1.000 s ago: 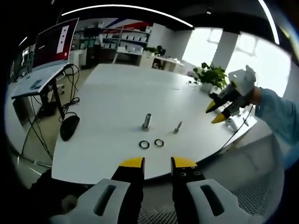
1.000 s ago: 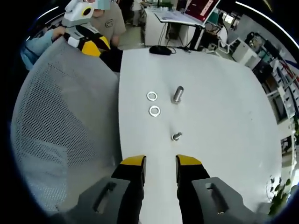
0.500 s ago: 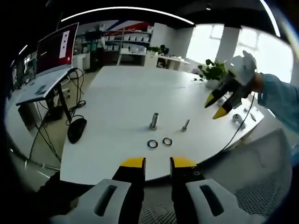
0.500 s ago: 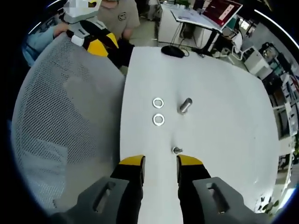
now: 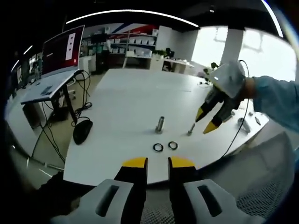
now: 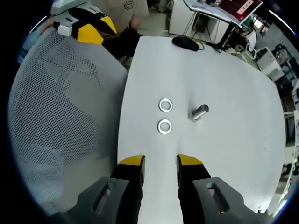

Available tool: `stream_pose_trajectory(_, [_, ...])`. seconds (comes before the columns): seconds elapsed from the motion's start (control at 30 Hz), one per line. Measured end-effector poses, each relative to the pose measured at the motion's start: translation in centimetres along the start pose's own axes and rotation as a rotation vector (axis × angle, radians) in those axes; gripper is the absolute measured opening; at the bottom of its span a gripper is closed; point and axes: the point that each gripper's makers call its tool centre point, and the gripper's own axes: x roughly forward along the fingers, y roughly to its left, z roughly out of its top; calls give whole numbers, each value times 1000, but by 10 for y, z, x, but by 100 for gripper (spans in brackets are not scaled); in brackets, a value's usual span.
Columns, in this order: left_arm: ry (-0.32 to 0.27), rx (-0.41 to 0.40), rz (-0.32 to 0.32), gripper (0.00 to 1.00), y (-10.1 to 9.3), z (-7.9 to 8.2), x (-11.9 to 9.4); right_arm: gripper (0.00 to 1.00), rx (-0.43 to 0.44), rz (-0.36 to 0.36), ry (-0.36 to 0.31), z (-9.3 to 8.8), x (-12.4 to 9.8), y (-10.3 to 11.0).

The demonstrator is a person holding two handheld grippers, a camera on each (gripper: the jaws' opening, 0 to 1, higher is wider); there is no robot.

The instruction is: Place the washer onto the threaded stud by aligning its center hole with the stud, sliding it down to the base, and recovering from edge contact or off-axis alignment until the washer reaches the visible bottom stop.

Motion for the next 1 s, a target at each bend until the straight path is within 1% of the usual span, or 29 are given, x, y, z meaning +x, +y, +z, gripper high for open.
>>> stream_pose_trajectory(0.03, [-2, 5, -4, 14, -1, 0, 0, 29, -2, -2, 2, 1, 4, -1])
stream_pose_trajectory(0.1, [13, 12, -4, 15, -1, -2, 1, 29, -3, -6, 14, 1, 11, -4])
stream_pose_trajectory(0.17, [8, 12, -5, 15, -1, -1, 1, 30, 2, 0, 21, 0, 20, -7])
stream_pose_trajectory(0.27, [8, 11, -3, 15, 0, -1, 1, 31, 38, 31, 27, -1, 33, -5])
stream_pose_trajectory(0.4, [8, 9, -1, 15, 0, -1, 1, 31, 26, 61, 47, 1, 49, -2])
stream_pose_trajectory(0.57, [7, 8, 1, 14, 0, 0, 0, 29, -1, 90, 59, 9, 70, -1])
stream_pose_trajectory(0.77, [8, 3, 3, 14, 1, -1, 1, 30, -12, 98, 72, 16, 84, -5])
stream_pose_trajectory(1.0, [8, -7, 7, 14, 2, -1, 1, 30, -38, 89, 88, 16, 95, -8])
